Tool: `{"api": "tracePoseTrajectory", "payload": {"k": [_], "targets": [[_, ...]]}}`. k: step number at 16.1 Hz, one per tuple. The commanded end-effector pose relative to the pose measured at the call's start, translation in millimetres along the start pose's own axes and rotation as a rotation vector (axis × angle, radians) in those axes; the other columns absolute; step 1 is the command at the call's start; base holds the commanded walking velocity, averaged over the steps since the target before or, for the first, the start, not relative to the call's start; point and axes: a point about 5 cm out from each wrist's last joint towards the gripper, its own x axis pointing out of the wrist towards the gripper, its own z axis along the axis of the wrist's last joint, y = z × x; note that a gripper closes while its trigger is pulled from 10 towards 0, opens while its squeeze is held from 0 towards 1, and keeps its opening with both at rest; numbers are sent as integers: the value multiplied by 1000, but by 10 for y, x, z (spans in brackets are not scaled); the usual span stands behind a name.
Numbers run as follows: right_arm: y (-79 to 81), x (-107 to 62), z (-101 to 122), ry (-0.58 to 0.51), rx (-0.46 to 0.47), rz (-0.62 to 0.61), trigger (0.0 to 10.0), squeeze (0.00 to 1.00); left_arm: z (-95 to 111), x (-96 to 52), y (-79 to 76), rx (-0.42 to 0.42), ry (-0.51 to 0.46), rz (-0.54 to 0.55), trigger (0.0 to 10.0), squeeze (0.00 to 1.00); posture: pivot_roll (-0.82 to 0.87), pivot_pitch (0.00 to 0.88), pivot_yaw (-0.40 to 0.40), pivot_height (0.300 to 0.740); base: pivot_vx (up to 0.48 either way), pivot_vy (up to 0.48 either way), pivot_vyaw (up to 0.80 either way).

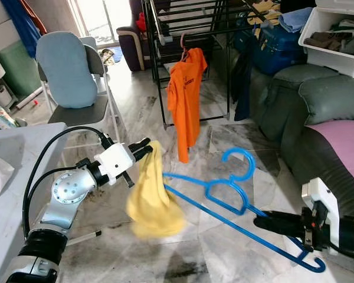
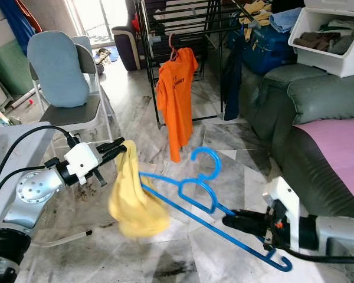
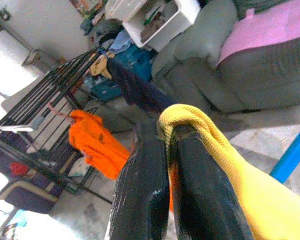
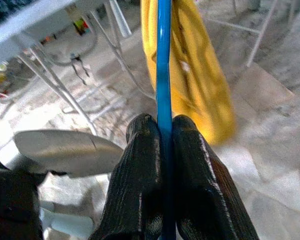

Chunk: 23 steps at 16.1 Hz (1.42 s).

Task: Hang hanger

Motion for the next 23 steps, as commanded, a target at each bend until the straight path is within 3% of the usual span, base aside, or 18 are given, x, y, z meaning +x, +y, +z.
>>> {"api": "tracePoseTrajectory", "payload": {"k": [1,4,12,14,18,19,20,23], "targets": [[30,20,106,-32,-37,13,10000,0,77,39,100,34,-34,34,10000,0,-200,0,120,740,0,0,0],[6,87,-20,-15,-4,-5,10000,0,141,94,135,19,-71,57,10000,0,-200,0,123,740,0,0,0],[-229,385,-436,7,132,-222,10000,0,515,250,389,-179,-237,205,10000,0,-191,0,120,740,0,0,0],[-453,449,-544,-36,253,-388,10000,0,650,310,363,-267,-294,166,10000,0,-192,0,118,740,0,0,0],[-791,331,-553,-118,343,-691,10000,0,663,297,295,-332,-296,133,10000,0,-194,0,113,740,0,0,0],[-954,200,-523,-187,381,-865,10000,0,694,304,212,-355,-298,89,10000,0,-193,0,111,740,0,0,0],[-1023,129,-474,-265,435,-933,10000,0,710,313,131,-366,-300,51,10000,0,-195,0,110,740,0,0,0],[-1143,32,-151,-552,550,-998,10000,0,733,337,-125,-360,-303,-49,10000,0,-199,0,108,740,0,0,0]]}}
